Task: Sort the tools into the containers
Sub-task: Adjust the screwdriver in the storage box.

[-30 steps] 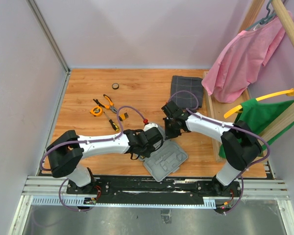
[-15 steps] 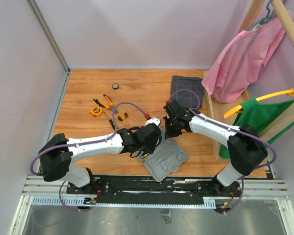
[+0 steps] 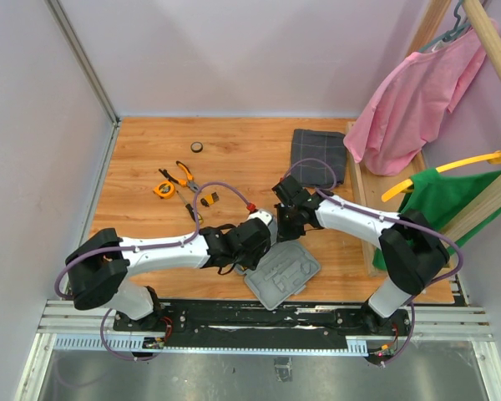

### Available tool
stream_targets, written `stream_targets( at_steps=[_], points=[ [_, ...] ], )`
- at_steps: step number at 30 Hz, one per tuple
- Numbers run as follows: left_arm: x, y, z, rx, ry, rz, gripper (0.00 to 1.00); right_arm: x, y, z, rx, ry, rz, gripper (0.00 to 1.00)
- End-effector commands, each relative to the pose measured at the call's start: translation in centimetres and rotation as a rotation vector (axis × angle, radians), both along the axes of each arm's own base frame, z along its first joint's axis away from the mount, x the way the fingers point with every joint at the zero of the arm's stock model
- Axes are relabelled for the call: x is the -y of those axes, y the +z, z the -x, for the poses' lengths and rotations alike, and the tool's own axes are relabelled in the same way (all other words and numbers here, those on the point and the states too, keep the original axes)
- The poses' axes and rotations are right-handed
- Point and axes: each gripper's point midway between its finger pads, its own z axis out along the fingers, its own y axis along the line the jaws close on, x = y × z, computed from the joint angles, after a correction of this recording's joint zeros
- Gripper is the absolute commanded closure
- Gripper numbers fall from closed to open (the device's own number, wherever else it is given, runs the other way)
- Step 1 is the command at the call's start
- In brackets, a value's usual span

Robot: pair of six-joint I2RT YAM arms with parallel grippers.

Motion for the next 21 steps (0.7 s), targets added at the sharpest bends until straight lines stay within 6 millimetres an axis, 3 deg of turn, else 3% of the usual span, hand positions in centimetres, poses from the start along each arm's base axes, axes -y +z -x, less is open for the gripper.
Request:
stream_targets(
  at_steps=[1,21],
  points=[
    [0.1,-0.2,0.1,0.012,-0.024,0.015,0.52,-0.1,-0.6,0.2,-0.013,-0.022,0.031,0.89],
    [0.4,-1.3,0.4,-0.014,-0.034,0.013,0.54,-0.9,0.6,-1.0,0.044,-0.026,-0.004,0.9]
  ],
)
